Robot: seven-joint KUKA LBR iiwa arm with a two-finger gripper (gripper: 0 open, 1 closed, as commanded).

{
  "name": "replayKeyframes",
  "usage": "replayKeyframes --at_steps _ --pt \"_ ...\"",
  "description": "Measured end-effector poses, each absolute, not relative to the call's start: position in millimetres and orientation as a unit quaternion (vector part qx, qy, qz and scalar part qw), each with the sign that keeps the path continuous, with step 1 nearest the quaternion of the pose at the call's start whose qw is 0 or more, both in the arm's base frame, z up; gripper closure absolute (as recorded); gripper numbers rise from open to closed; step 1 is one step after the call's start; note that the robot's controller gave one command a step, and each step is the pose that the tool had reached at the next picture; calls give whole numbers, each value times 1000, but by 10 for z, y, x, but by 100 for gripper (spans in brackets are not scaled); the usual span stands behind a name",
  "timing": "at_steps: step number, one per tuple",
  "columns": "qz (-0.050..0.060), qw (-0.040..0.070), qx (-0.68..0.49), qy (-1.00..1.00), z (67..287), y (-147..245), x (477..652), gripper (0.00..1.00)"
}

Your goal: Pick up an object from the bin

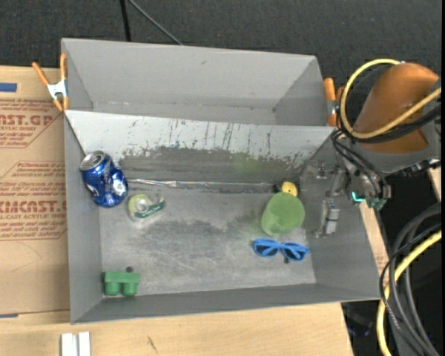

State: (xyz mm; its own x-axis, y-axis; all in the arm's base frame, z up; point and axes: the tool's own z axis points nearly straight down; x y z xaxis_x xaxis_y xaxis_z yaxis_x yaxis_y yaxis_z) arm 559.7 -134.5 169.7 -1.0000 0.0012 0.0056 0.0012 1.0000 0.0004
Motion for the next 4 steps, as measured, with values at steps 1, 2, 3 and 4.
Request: replayKeyframes --at_steps 1,2,3,4 --pt "1 -3 -43 -999 846 -1115 5503 0" --pt "1 -2 -43 -999 839 -1122 5499 100" --pt "1 -5 -62 -998 1824 -1415 5468 100" --pt "1 -6 -74 -997 2494 -1393 5821 100"
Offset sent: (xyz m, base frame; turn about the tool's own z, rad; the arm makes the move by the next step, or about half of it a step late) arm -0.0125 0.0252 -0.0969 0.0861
